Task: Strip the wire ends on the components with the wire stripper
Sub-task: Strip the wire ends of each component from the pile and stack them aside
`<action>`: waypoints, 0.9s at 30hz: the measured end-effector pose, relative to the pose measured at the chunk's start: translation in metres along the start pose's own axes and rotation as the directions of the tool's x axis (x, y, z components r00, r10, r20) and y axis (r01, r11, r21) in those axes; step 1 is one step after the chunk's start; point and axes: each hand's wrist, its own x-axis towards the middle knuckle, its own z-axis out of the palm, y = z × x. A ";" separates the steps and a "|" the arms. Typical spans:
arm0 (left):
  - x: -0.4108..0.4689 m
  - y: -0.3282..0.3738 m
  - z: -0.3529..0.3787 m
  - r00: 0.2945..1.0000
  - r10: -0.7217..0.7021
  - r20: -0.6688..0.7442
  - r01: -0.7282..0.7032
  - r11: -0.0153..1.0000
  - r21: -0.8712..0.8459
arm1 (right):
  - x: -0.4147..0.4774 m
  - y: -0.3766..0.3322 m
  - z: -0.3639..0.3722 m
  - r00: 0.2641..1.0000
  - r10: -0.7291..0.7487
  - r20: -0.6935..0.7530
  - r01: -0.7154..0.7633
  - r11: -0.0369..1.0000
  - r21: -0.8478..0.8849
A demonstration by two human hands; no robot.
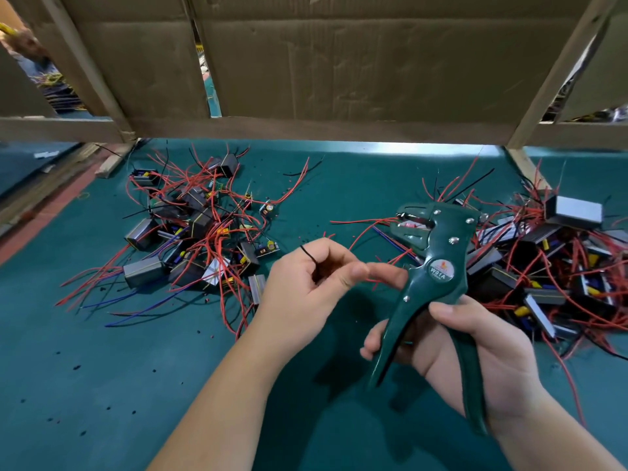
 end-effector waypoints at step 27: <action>-0.001 0.026 -0.015 0.998 -0.064 -0.003 0.063 0.980 -0.190 | -0.007 -0.011 -0.004 0.928 0.305 0.212 -0.283 0.951 -0.128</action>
